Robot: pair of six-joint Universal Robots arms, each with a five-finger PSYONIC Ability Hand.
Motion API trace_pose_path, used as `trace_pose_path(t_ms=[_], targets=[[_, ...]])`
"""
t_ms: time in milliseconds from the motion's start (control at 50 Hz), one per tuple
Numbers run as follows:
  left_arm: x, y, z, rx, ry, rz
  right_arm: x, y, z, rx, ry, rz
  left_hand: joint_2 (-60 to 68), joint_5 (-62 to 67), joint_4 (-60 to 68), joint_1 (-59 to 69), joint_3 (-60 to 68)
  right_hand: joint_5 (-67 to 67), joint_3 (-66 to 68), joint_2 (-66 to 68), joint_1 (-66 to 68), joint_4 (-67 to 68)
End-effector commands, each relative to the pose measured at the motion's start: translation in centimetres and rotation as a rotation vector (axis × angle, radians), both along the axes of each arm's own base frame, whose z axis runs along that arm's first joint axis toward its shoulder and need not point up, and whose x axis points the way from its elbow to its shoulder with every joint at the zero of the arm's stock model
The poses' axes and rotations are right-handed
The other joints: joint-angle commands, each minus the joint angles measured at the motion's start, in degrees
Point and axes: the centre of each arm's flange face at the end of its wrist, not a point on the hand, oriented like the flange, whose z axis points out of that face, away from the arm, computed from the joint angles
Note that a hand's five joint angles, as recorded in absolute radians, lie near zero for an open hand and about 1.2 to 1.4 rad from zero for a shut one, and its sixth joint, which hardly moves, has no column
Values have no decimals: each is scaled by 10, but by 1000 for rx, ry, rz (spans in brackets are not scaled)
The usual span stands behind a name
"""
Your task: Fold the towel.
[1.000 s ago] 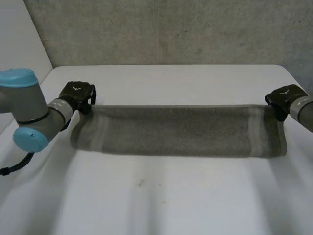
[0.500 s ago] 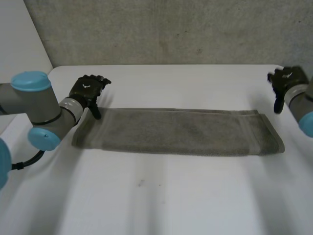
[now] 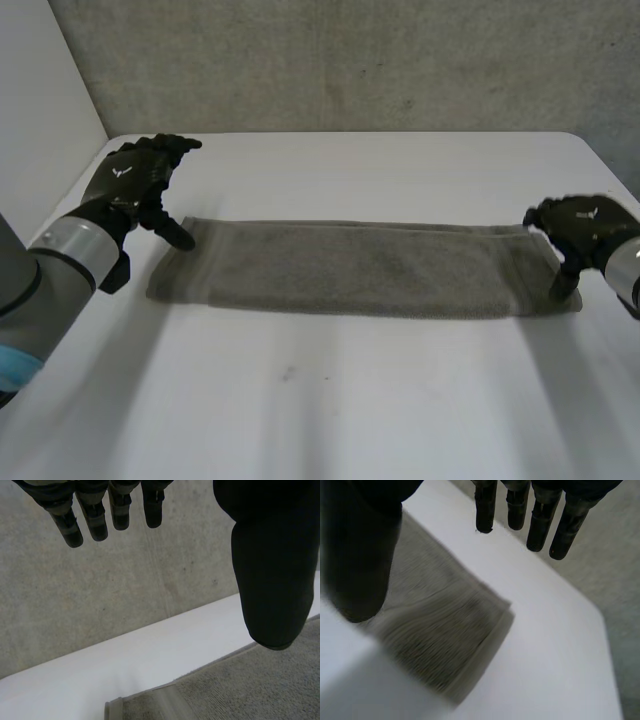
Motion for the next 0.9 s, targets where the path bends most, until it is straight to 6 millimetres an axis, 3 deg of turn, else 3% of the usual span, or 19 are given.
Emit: trace_pose_path(t_ms=[20, 60, 280, 300, 320, 360, 420, 480, 580, 680, 800, 820, 840, 860, 880, 900], targets=[[0, 6, -13, -19, 22, -3, -11, 1, -27, 59, -19, 27, 5, -16, 6, 0, 5, 49, 55, 61, 52, 57], [0, 7, -15, -17, 23, -3, -12, -4, -42, 44, -20, 42, 5, -16, 6, 0, 5, 101, 107, 113, 103, 109], [1, 6, -22, -3, 23, 1, -23, -24, -69, 5, 28, 29, 5, -16, 6, 0, 5, 278, 283, 290, 280, 286], [1, 6, -22, -2, 23, 1, -27, -27, -71, 7, 39, 20, 5, -16, 6, 0, 5, 364, 370, 377, 367, 373], [1, 6, -23, -1, 23, -1, -27, -27, -71, 7, 39, 20, 5, -16, 6, 0, 5, 365, 371, 378, 368, 374], [1, 7, -23, 1, 23, 1, -36, -35, -75, 12, 60, -8, 5, -16, 6, 0, 5, 545, 551, 557, 547, 553], [1, 8, -25, 6, 23, -1, -47, -41, -79, 28, 85, -52, 5, -16, 6, 0, 5, 632, 638, 644, 634, 640], [2, 9, -26, 12, 22, -1, -53, -44, -81, 37, 98, -74, 5, -16, 6, 0, 5, 632, 638, 644, 635, 640], [2, 9, -27, 14, 23, 1, -88, -58, -77, 36, 166, -174, 5, -16, 6, 0, 5, 632, 638, 644, 635, 640], [2, 9, -27, 14, 23, 3, -110, -66, -71, 22, 194, -215, 5, -16, 6, 0, 5, 632, 638, 644, 635, 640], [2, 9, -27, 12, 23, 1, -107, -62, -71, 38, 165, -184, 5, -16, 6, 0, 5, 632, 638, 644, 635, 640], [2, 9, -27, 12, 23, 1, -102, -59, -72, 38, 140, -142, 5, -16, 6, 0, 5, 505, 510, 517, 507, 513], [2, 9, -27, 14, 23, 1, -94, -54, -73, 41, 102, -89, 5, -16, 6, 0, 5, 245, 251, 257, 248, 253], [2, 9, -27, 12, 23, 1, -94, -54, -73, 41, 102, -89, 5, -16, 6, 0, 5, 243, 248, 255, 245, 251], [2, 9, -27, 12, 23, 1, -87, -49, -72, 38, 58, -32, 5, -16, 6, 0, 5, 123, 129, 135, 125, 131], [2, 9, -27, 12, 23, 1, -81, -44, -70, 32, 23, 15, 5, -16, 6, 0, 5, 103, 109, 115, 106, 111]])
